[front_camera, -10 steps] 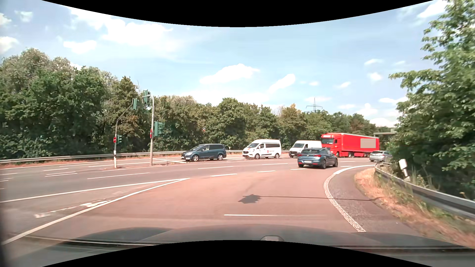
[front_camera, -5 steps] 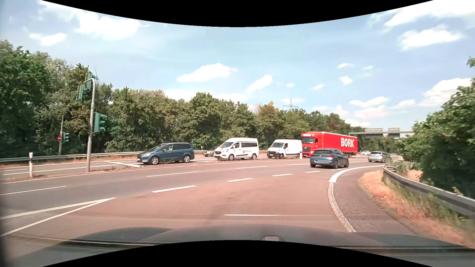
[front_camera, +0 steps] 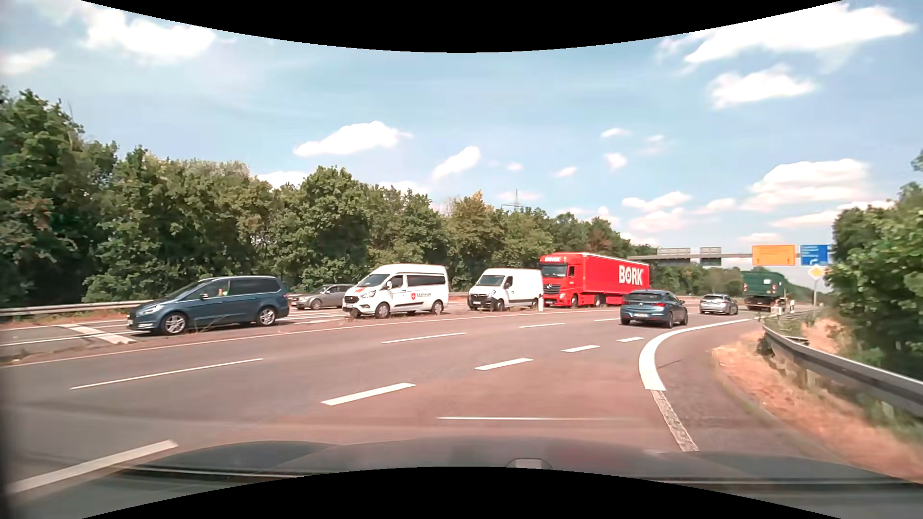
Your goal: Follow the waypoints while adhering to traffic rules and regulations
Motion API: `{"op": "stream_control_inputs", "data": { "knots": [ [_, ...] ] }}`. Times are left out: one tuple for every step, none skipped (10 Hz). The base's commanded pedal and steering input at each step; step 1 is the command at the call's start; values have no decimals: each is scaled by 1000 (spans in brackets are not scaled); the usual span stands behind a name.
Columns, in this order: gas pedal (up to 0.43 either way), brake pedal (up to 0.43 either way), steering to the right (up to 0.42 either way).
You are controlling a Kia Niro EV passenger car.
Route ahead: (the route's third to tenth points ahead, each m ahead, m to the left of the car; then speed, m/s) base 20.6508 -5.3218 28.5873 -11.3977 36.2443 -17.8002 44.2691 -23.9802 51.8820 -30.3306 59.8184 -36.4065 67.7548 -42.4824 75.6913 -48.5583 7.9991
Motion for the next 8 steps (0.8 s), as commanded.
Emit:
{"op": "stream_control_inputs", "data": {
  "knots": [
    [98,0,138],
    [98,0,140],
    [98,0,141],
    [98,0,142],
    [98,0,142],
    [110,0,142],
    [110,0,142],
    [110,0,141]
  ]
}}
